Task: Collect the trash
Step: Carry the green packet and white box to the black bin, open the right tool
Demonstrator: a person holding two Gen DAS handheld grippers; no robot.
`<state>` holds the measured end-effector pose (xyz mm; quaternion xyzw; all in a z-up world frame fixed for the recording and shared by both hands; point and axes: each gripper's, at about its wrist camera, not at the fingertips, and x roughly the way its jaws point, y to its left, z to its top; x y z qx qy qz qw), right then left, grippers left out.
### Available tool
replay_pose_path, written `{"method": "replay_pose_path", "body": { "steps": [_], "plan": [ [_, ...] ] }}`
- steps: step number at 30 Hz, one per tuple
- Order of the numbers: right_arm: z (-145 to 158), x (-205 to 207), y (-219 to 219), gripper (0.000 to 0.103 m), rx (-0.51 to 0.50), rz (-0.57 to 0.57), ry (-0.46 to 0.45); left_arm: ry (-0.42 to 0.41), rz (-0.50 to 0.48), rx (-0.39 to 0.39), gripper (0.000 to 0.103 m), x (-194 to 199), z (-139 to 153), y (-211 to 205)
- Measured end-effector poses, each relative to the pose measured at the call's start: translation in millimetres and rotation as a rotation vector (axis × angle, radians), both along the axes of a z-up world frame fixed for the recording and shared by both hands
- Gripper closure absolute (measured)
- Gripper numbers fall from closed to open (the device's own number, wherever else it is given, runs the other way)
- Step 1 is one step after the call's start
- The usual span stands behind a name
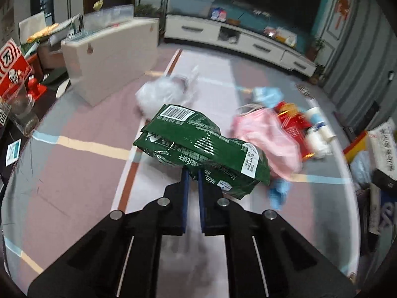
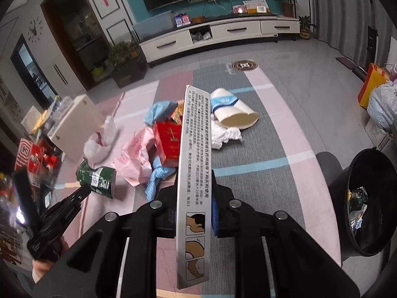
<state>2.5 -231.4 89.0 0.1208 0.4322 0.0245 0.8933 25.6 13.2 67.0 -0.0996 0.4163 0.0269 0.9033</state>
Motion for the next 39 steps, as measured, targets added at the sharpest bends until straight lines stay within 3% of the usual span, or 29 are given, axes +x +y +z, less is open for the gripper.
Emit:
{"method": "replay_pose_path", "body": {
  "steps": [10,17,27,33,39],
  "plan": [
    [37.8,-17.0,-40.0,0.083,0.028,-0.07,-0.088,-0.149,-0.14,-0.056,0.094,-36.8,71.5,-64.2],
    [59.8,-33.5,-90.8,0.083,0.012,-0.182,-0.133,-0.177,-0.297,-0.07,0.094,-41.2,87.9,-144.0],
    [70.3,-68.6,-173.5,0.083,-0.022,-0.403,-0.165,-0.134,-0.537,-0.094,0.094,-43.5,80.6,-269.0],
    [53.8,-84.6,-222.4,0.083,-0.01,-0.51,-0.101,-0.075,-0.658,-0.093,0.094,-41.1,59.5,-337.1],
    [18.3,-98.1,-272.6,0.083,0.012,-0.629,0.033,0.018,-0.746,-0.101,0.094,-36.0,26.5,-390.7]
  ]
}}
